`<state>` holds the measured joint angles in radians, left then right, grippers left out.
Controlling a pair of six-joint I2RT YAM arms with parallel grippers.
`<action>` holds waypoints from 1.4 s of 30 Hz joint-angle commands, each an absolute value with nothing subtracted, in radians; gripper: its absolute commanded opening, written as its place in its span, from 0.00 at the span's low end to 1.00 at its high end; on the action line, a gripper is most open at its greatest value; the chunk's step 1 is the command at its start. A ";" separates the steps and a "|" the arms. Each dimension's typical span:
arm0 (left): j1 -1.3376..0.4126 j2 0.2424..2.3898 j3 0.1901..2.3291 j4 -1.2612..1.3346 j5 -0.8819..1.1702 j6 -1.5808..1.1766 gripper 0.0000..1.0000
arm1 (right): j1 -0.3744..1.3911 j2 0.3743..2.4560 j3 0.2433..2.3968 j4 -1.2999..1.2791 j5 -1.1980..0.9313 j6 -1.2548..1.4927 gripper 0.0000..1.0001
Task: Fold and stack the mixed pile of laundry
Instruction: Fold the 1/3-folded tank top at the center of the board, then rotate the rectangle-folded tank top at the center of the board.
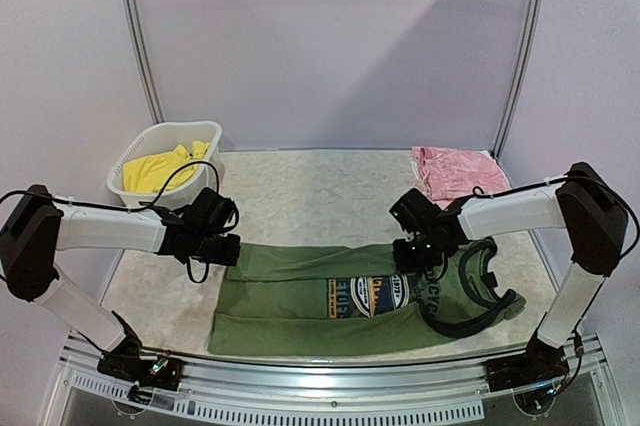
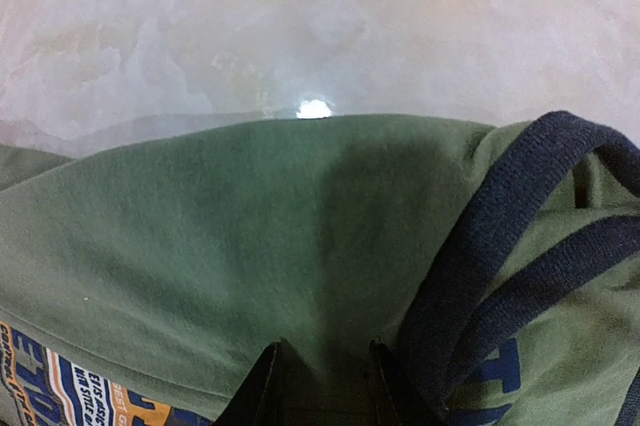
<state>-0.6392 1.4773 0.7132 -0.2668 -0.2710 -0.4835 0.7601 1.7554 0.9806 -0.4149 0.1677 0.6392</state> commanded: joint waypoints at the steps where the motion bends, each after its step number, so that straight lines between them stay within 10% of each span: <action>1: -0.653 1.487 0.682 -0.222 -0.292 -0.489 0.15 | 0.741 1.690 0.939 -0.493 0.227 0.662 0.30; 20: -0.699 1.479 0.848 -0.298 -0.268 -0.451 0.17 | 0.743 1.426 0.812 -0.588 0.257 0.786 0.36; 29: -0.759 1.644 1.000 -0.312 -0.242 -0.423 0.17 | 0.744 1.351 0.676 -0.522 0.250 0.892 0.55; 42: -0.766 1.817 1.029 -0.277 -0.252 -0.413 0.16 | 0.743 1.603 0.739 -0.482 0.311 0.925 0.52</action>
